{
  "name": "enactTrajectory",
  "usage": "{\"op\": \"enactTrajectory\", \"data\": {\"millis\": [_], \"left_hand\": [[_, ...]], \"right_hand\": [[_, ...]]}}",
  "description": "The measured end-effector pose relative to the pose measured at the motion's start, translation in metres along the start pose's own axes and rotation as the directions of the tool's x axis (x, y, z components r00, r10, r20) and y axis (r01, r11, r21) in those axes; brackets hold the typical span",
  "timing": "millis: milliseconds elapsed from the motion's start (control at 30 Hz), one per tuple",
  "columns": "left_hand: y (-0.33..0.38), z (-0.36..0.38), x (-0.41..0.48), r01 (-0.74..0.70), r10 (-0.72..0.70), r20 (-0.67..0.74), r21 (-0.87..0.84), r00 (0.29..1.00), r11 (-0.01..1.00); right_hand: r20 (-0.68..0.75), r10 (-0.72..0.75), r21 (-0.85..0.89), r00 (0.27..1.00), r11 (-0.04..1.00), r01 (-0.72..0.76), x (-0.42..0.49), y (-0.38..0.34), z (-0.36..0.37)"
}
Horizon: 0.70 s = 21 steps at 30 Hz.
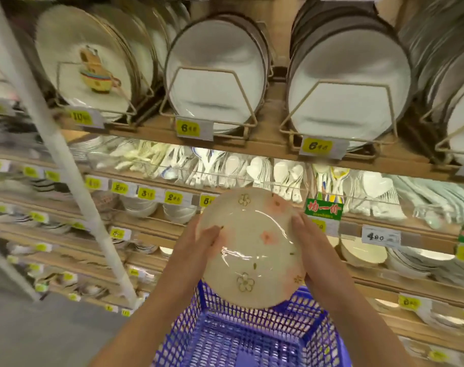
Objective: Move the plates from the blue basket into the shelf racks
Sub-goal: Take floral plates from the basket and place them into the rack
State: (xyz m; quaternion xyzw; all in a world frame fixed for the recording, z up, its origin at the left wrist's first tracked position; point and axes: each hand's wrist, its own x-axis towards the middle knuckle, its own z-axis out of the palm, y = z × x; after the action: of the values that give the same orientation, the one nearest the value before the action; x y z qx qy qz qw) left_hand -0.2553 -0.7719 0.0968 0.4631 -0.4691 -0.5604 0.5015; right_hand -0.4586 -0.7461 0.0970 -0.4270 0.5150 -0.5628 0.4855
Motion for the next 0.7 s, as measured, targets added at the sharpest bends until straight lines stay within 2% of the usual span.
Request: {"op": "enactTrajectory", "data": {"millis": [233, 433, 500, 700], "left_hand": [[0.02, -0.025, -0.045, -0.087, 0.085, -0.275, 0.003, 0.958, 0.996], [0.03, -0.056, -0.1, -0.09, 0.067, -0.527, -0.017, 0.847, 0.996], [0.033, -0.067, -0.12, -0.086, 0.051, -0.601, -0.03, 0.798, 0.996], [0.045, -0.113, -0.167, -0.125, 0.087, -0.716, 0.0, 0.692, 0.992]], "right_hand": [[0.304, 0.008, -0.018, 0.953, 1.0, -0.003, 0.017, -0.019, 0.032], [0.541, 0.037, -0.055, 0.84, 0.998, -0.008, 0.014, -0.017, 0.085], [0.603, 0.06, -0.034, 0.796, 0.998, -0.049, 0.007, -0.015, 0.106], [0.732, 0.033, -0.026, 0.681, 0.999, -0.02, -0.018, -0.005, 0.176]]}}
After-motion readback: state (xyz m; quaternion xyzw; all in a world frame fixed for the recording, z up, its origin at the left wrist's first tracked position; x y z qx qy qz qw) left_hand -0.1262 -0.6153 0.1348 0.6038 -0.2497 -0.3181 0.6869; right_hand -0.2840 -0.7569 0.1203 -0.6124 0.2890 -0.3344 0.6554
